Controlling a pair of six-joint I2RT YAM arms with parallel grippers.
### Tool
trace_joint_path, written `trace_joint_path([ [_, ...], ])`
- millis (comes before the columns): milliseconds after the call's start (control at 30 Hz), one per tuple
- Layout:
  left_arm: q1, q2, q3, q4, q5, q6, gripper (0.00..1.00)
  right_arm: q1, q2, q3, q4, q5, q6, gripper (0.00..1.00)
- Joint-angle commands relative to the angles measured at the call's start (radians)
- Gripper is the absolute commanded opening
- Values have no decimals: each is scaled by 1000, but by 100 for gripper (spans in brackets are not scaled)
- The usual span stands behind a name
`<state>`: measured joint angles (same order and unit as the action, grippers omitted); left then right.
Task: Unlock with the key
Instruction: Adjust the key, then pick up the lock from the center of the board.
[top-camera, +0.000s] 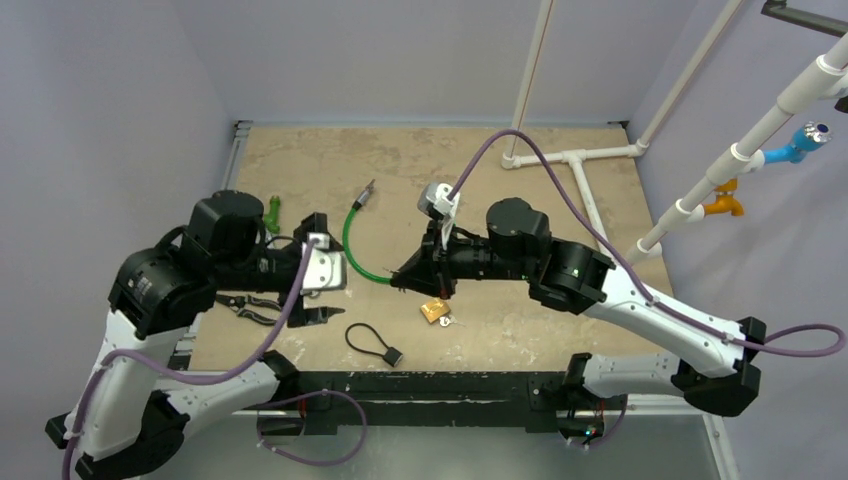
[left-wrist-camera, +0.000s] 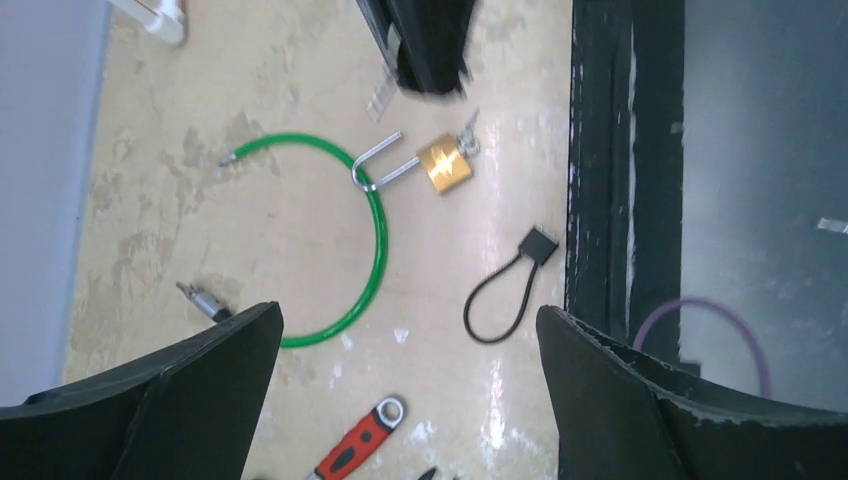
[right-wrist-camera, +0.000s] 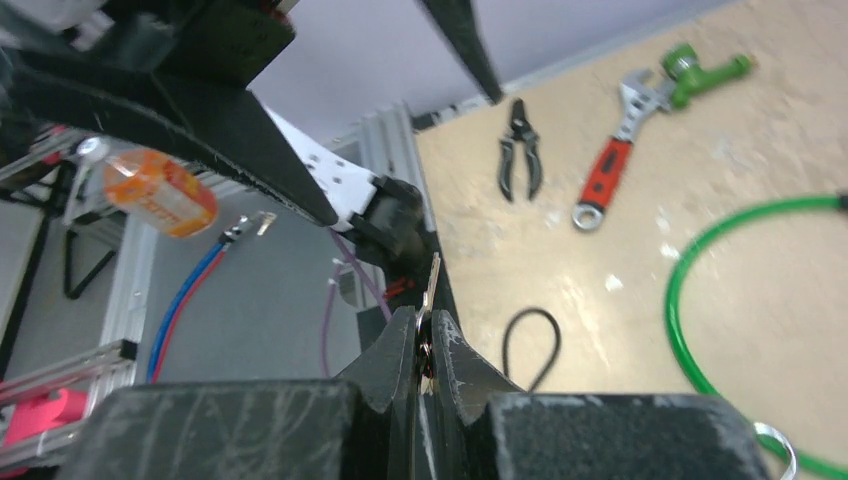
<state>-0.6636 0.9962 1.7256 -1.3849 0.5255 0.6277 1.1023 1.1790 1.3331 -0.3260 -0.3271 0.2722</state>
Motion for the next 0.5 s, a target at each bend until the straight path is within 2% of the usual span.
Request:
trace_joint_path([
  [0, -2, -167, -336, 169, -11, 235, 100, -8, -108, -84, -111, 152, 62, 0],
  [100, -21, -273, -603, 229, 74, 439, 100, -9, -210, -190, -120, 226, 144, 0],
  [167, -73, -278, -707, 273, 64, 486, 100, -7, -267, -248, -116, 265, 184, 0],
  [300, -161, -141, -781, 320, 51, 486, 100, -9, -358, -297, -137, 325, 240, 0],
  [467, -191, 51, -811, 399, 41, 493, 98, -8, -429, -297, -180, 391, 254, 0],
])
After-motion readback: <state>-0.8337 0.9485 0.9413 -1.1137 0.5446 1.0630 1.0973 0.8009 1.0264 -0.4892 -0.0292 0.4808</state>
